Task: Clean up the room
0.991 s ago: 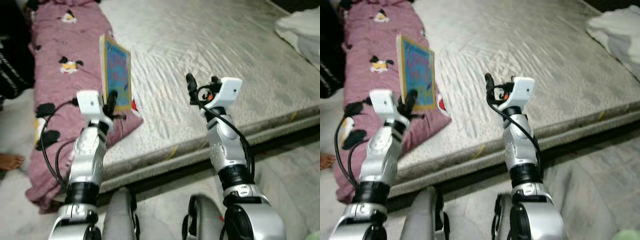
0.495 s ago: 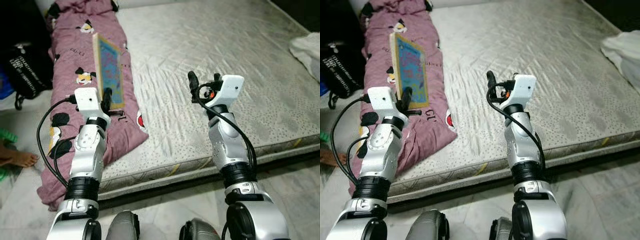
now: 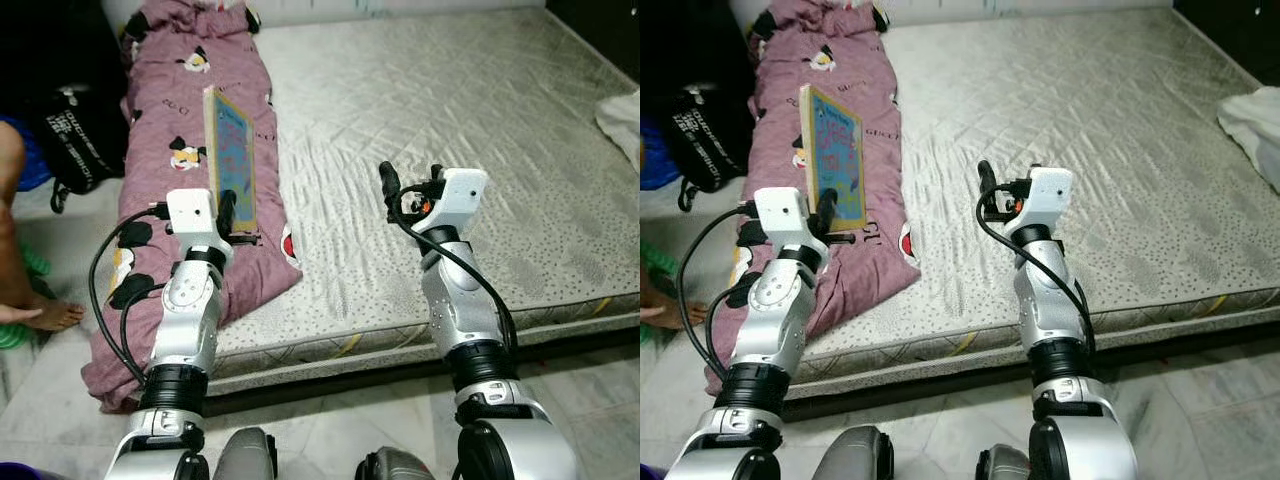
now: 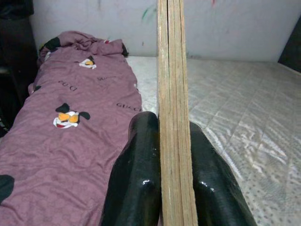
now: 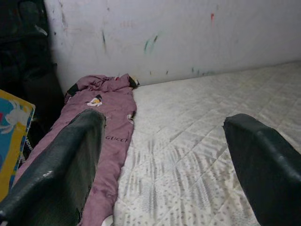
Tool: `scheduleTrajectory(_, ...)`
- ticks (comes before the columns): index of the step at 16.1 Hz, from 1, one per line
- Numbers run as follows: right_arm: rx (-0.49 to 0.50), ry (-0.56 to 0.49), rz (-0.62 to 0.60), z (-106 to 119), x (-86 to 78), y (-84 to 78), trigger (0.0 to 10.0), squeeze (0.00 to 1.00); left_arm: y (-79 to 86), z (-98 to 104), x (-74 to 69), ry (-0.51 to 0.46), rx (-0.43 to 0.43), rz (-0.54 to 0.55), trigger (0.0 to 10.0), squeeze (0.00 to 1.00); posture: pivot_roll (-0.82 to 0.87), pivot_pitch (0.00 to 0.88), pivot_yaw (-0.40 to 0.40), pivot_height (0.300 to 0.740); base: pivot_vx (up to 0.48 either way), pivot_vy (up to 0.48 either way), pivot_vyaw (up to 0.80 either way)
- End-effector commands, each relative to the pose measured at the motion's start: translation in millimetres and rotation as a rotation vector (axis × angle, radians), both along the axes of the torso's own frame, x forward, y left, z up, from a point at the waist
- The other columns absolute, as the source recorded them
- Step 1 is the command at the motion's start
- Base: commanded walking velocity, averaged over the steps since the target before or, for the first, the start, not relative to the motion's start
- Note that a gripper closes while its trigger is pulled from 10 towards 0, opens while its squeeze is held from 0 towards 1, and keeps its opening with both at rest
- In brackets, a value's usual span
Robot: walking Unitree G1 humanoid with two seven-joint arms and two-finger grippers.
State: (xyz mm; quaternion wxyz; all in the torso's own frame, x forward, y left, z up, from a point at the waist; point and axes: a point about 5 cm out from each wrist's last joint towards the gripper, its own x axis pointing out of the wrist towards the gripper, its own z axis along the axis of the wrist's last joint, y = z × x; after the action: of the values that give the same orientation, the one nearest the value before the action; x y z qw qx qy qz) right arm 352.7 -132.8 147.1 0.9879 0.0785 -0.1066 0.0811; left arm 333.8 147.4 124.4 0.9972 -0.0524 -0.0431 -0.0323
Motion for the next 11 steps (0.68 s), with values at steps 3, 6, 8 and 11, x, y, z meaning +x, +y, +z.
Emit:
scheduleTrajectory(3,0.002,0.018,-0.018,-2.4,-2.2,-2.4,10.0,0.00,0.7,6.4,-3.2,-0.037,0.016,0.009,10.0,0.00,0.03,0.112,-0.005,0.740,0.000,0.000,0.00)
scheduleTrajectory(6,-0.035,0.021,-0.005,-7.0,-5.9,3.3,10.0,0.00,-0.2,-3.1,-9.7,-0.006,0.013,-0.006,10.0,0.00,0.02,0.116,0.005,0.740,0.000,0.000,0.00)
scheduleTrajectory(8,-0.051,0.020,-0.008,-7.3,-8.3,5.3,10.0,0.00,-6.0,-3.8,-9.2,0.001,0.007,-0.029,10.0,0.00,0.01,0.114,0.007,0.740,0.000,0.000,0.78)
scheduleTrajectory(11,-0.042,0.024,-0.014,-9.1,-11.3,1.9,10.0,0.00,-12.1,-2.8,-11.1,-0.001,0.000,-0.054,10.0,0.00,0.01,0.127,0.006,0.740,0.000,0.000,0.74)
